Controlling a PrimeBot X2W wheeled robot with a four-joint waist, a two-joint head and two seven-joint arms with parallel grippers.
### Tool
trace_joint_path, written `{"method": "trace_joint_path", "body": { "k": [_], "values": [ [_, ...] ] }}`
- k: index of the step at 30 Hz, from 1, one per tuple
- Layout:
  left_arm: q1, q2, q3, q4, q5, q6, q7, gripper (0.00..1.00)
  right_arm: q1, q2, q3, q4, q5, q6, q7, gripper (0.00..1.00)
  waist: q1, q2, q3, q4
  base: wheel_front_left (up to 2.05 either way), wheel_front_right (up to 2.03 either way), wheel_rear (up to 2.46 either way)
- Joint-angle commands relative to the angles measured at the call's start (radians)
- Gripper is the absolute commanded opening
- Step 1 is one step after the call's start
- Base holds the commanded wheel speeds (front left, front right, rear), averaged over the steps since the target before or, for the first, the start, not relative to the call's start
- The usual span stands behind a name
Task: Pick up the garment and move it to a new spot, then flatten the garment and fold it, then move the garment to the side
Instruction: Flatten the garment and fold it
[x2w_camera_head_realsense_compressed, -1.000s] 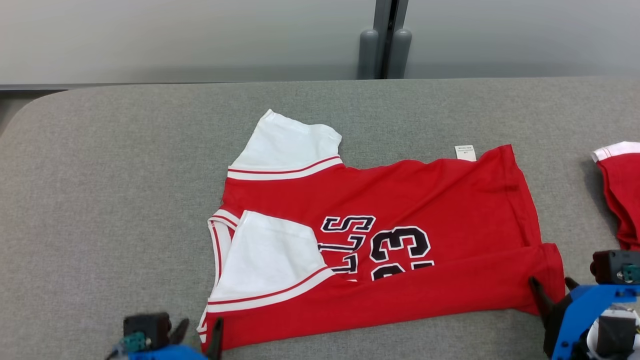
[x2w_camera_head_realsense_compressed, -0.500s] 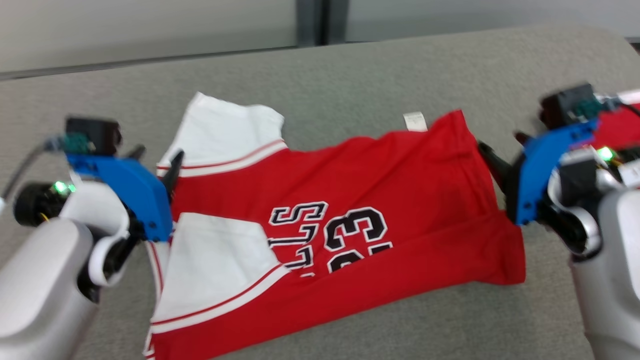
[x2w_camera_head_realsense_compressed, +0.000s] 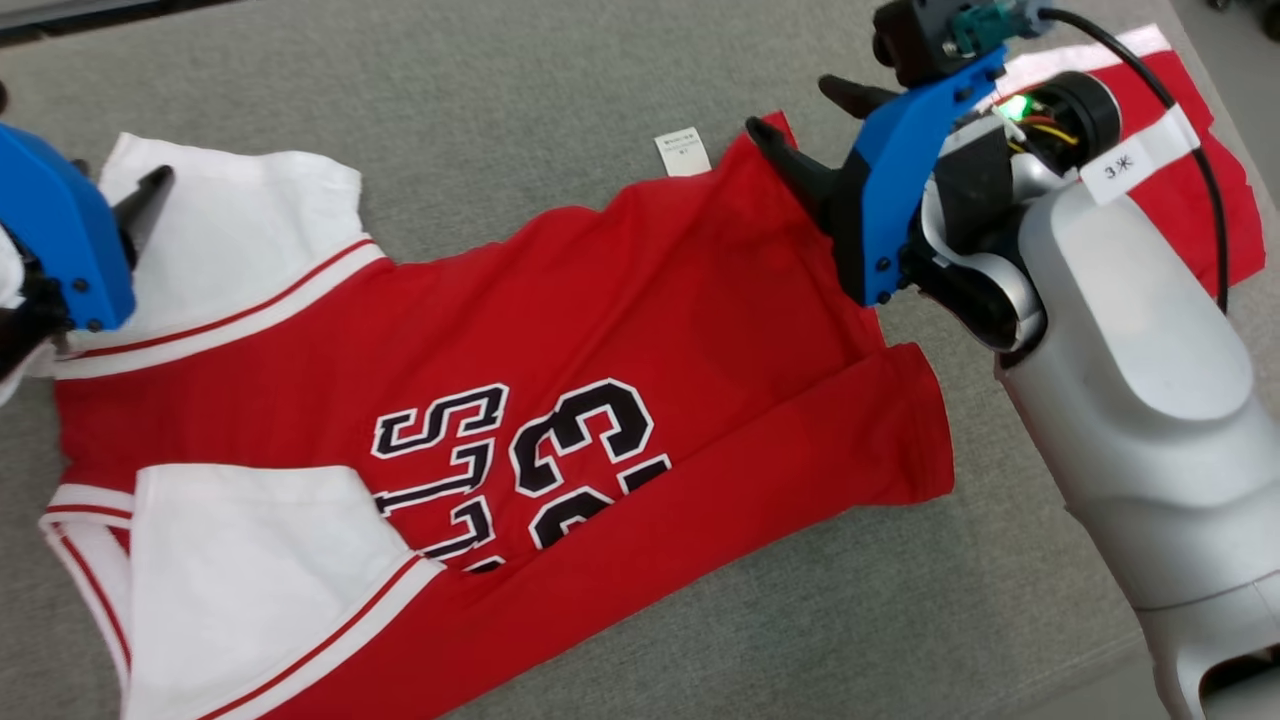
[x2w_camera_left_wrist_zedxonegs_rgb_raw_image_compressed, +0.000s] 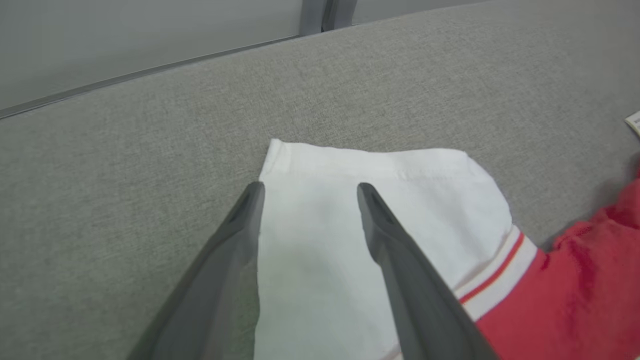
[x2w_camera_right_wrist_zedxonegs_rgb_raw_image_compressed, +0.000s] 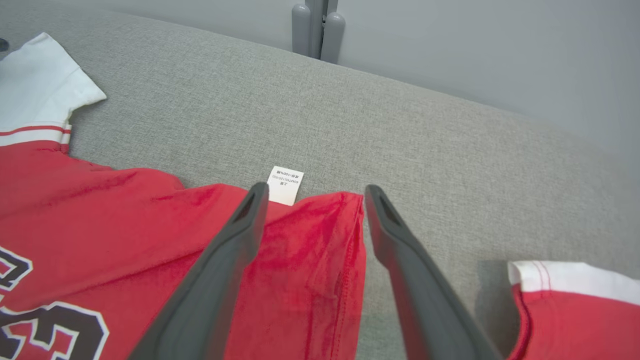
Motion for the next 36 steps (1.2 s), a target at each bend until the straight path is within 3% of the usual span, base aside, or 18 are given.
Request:
{"method": "trace_joint_path", "body": {
  "k": [1, 8, 9, 11, 12, 26, 28, 36],
  "values": [
    [-0.017, 0.004, 0.003, 0.004, -0.002, 0.002, 0.003, 1.0, -0.018, 0.0, 0.004, 0.005, 0.007, 0.0, -0.009, 1.0, -0.0002, 0.0, 0.006, -0.003, 0.0, 0.0, 0.0],
    [-0.052, 0.025, -0.01, 0.062, 0.058, 0.059, -0.005, 1.0, -0.093, -0.02, 0.095, 0.099, 0.077, 0.0, -0.073, 1.0, -0.0002, 0.0, 0.041, -0.027, 0.0, 0.0, 0.0],
    [-0.049, 0.022, -0.013, 0.068, 0.059, 0.065, -0.001, 0.93, -0.1, -0.025, 0.106, 0.109, 0.087, 0.0, -0.08, 1.0, -0.0002, 0.0, 0.041, -0.028, 0.0, 0.0, 0.0],
    [-0.045, 0.017, -0.006, 0.076, 0.054, 0.073, -0.01, 0.2, -0.111, -0.032, 0.126, 0.127, 0.104, 0.0, -0.088, 1.0, -0.0002, 0.0, 0.04, -0.029, 0.0, 0.0, 0.0],
    [-0.039, 0.015, -0.004, 0.082, 0.046, 0.073, -0.007, 0.0, -0.116, -0.034, 0.135, 0.136, 0.113, 0.0, -0.088, 1.0, -0.0002, 0.0, 0.04, -0.029, 0.0, 0.0, 0.0],
    [-0.046, 0.008, 0.046, 0.039, -0.027, 0.056, -0.021, 0.03, -0.19, -0.062, 0.218, 0.198, 0.212, 0.0, -0.137, 1.0, -0.0002, 0.0, 0.064, -0.034, 0.0, 0.0, 0.0],
    [-0.047, 0.008, 0.043, 0.029, -0.028, 0.051, -0.024, 1.0, -0.192, -0.063, 0.226, 0.208, 0.219, 0.0, -0.144, 1.0, -0.0002, 0.0, 0.062, -0.033, 0.0, 0.0, 0.0],
    [-0.048, 0.029, 0.034, 0.006, -0.027, 0.046, 0.005, 1.0, -0.208, -0.071, 0.255, 0.226, 0.241, 0.0, -0.162, 1.0, -0.0002, 0.0, 0.069, -0.041, 0.0, 0.0, 0.0]
  ]
}}
